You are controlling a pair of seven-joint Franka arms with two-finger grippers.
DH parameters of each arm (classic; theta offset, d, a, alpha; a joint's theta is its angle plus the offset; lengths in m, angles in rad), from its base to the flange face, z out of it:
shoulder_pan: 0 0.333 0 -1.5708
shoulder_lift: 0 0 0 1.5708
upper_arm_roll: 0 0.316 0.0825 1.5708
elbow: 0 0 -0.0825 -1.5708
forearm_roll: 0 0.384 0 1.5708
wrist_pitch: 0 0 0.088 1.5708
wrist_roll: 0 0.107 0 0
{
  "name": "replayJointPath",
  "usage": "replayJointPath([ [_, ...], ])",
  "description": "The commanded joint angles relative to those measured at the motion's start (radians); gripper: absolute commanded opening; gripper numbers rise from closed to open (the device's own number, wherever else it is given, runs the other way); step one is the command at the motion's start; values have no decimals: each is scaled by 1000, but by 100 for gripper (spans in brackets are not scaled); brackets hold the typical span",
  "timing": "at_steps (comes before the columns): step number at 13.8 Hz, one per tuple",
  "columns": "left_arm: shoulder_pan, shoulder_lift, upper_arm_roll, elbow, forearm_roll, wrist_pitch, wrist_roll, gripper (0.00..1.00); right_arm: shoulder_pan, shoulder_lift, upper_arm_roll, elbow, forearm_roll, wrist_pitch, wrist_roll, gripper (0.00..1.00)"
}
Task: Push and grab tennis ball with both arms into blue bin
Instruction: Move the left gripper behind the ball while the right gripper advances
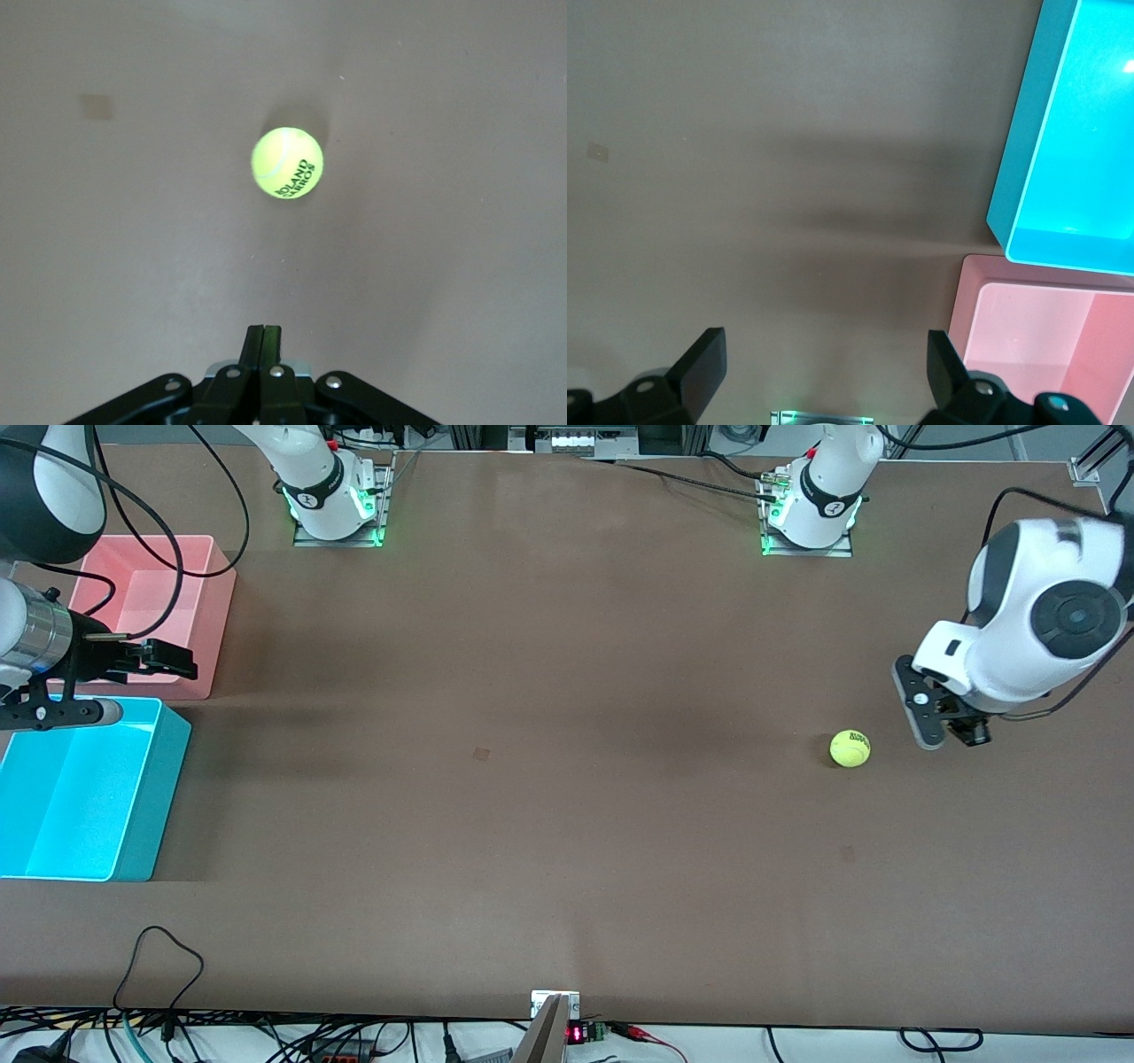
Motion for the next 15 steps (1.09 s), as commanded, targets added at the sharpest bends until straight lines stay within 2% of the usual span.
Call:
replayJointPath([
  [1, 51, 82, -3, -3, 32, 109, 148, 0, 15, 13, 0, -26, -8, -1, 11, 100],
  [4, 110, 119, -4, -28, 32, 187, 213, 0, 34, 0, 0, -127, -10, 86, 12, 100],
  [9, 174, 124, -6, -201, 32, 416, 230, 0, 46, -37, 0, -340, -10, 306, 14, 100],
  [12, 206, 153, -13, -212, 30, 435, 244, 0, 49, -36, 0, -406, -10, 392, 12, 100],
  [15, 210, 199, -19, -212, 18, 439, 244, 0, 70, -16, 0, -406, -13, 421, 12, 100],
])
